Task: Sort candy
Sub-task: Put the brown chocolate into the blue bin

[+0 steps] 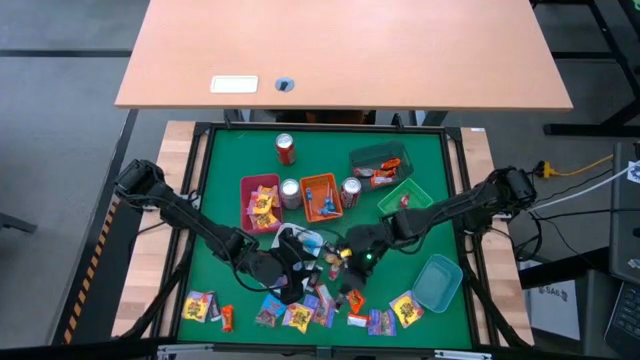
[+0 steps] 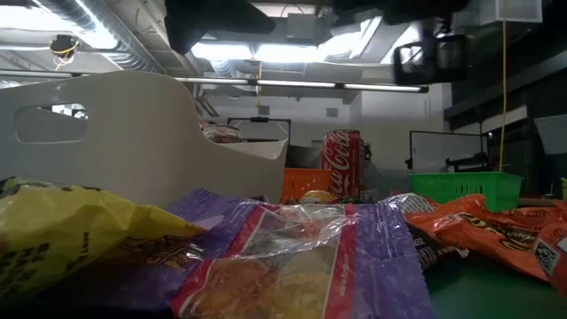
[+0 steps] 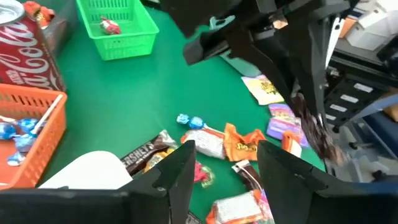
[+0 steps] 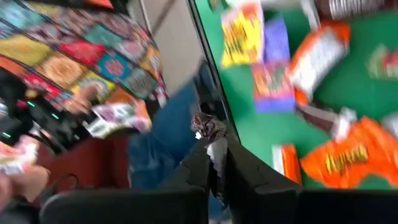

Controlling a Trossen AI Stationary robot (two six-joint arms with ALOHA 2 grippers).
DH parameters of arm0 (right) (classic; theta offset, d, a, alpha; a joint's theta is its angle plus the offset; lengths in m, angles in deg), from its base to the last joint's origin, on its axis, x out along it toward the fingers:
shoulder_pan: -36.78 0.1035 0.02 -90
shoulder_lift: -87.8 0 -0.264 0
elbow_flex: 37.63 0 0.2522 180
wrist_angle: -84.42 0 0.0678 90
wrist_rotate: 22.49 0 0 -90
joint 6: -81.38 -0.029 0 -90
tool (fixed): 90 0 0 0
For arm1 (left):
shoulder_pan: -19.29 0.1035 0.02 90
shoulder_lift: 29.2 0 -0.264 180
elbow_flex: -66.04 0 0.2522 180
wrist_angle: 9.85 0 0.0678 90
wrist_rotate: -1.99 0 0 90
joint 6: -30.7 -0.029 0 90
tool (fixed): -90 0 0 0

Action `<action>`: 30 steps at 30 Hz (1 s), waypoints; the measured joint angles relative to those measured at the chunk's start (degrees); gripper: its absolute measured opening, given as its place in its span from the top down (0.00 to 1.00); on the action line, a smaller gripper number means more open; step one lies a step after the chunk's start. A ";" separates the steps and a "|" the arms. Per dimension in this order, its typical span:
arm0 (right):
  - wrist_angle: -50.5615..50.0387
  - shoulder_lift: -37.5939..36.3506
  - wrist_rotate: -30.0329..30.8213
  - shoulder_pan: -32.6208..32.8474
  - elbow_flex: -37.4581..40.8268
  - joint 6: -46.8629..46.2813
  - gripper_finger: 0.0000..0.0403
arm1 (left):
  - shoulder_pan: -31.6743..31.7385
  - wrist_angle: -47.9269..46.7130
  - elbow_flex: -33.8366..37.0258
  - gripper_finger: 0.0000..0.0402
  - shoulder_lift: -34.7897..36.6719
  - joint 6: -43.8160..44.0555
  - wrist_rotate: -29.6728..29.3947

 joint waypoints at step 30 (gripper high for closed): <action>-62.07 -10.19 25.40 30.45 -0.04 -17.19 0.91 | -1.19 -0.01 0.02 0.64 -0.04 -0.07 -0.03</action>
